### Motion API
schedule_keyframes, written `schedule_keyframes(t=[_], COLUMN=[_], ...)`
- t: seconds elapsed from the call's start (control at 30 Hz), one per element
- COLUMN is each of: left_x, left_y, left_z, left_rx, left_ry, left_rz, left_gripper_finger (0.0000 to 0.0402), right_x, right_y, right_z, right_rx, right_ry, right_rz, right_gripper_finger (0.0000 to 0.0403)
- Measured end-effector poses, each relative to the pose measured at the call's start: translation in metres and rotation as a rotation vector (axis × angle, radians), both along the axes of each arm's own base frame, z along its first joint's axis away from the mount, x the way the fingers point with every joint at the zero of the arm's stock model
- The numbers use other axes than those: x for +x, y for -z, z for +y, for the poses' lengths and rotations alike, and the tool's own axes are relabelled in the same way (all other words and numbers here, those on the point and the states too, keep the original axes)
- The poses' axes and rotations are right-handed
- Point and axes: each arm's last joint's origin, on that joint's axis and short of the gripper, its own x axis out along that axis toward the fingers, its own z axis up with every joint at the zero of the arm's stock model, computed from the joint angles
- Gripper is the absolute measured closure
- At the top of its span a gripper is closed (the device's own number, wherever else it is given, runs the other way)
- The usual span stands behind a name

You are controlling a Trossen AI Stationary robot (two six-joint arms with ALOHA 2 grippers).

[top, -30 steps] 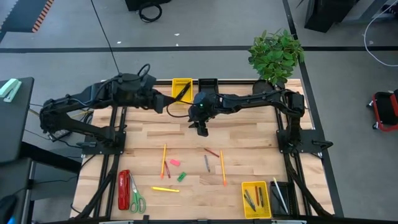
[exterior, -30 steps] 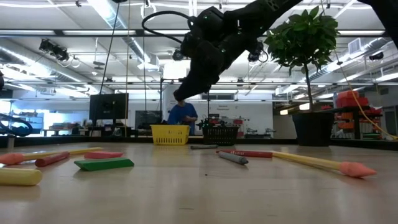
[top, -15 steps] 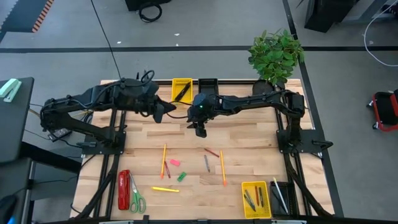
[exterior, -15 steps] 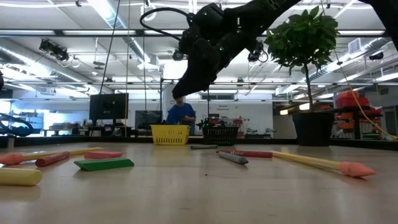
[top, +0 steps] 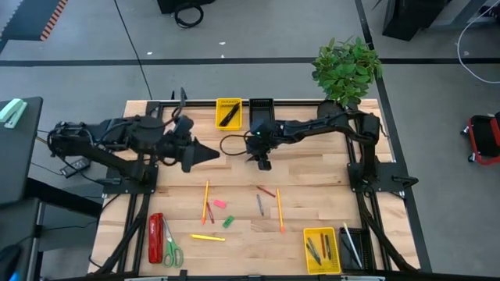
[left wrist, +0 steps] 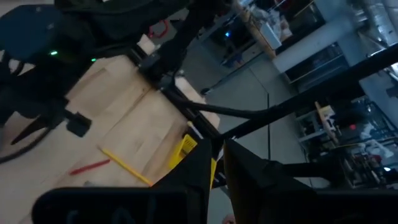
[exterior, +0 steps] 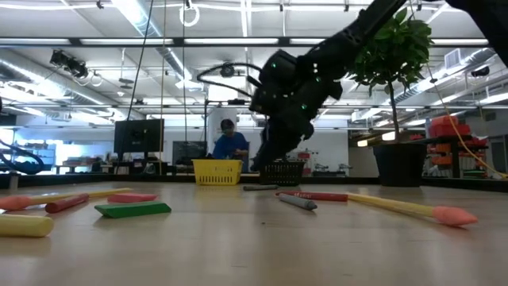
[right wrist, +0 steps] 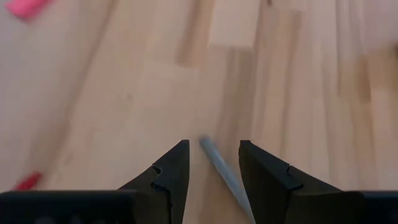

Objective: Sort crayons/erasers/pens/pencils in bins
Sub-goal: Put the top gray crayon into the bottom yellow bin

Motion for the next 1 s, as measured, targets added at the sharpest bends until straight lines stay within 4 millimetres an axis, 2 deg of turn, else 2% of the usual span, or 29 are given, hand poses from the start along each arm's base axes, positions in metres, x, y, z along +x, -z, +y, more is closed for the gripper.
schedule_keyframes(t=[0.27,0.5,0.87,1.0], left_x=[-0.001,-0.001,0.0,0.0], left_y=[-0.005,-0.006,-0.006,-0.007], left_z=[-0.01,-0.011,-0.01,-0.009], left_rx=[0.003,0.0,-0.025,-0.027], left_ry=[0.01,0.015,0.001,-0.009], left_rz=[-0.052,-0.062,-0.07,-0.079], left_gripper_finger=[0.0354,0.0354,0.0356,0.0357], right_x=[-0.014,-0.028,-0.03,-0.029], right_y=[0.018,0.035,0.038,0.039], right_z=[-0.009,-0.005,-0.004,0.001], right_rx=[0.0,0.042,0.16,0.181], right_ry=[0.036,0.049,0.182,0.197], right_rz=[-0.01,0.031,0.021,0.031], right_gripper_finger=[0.0258,0.0258,0.0259,0.0272])
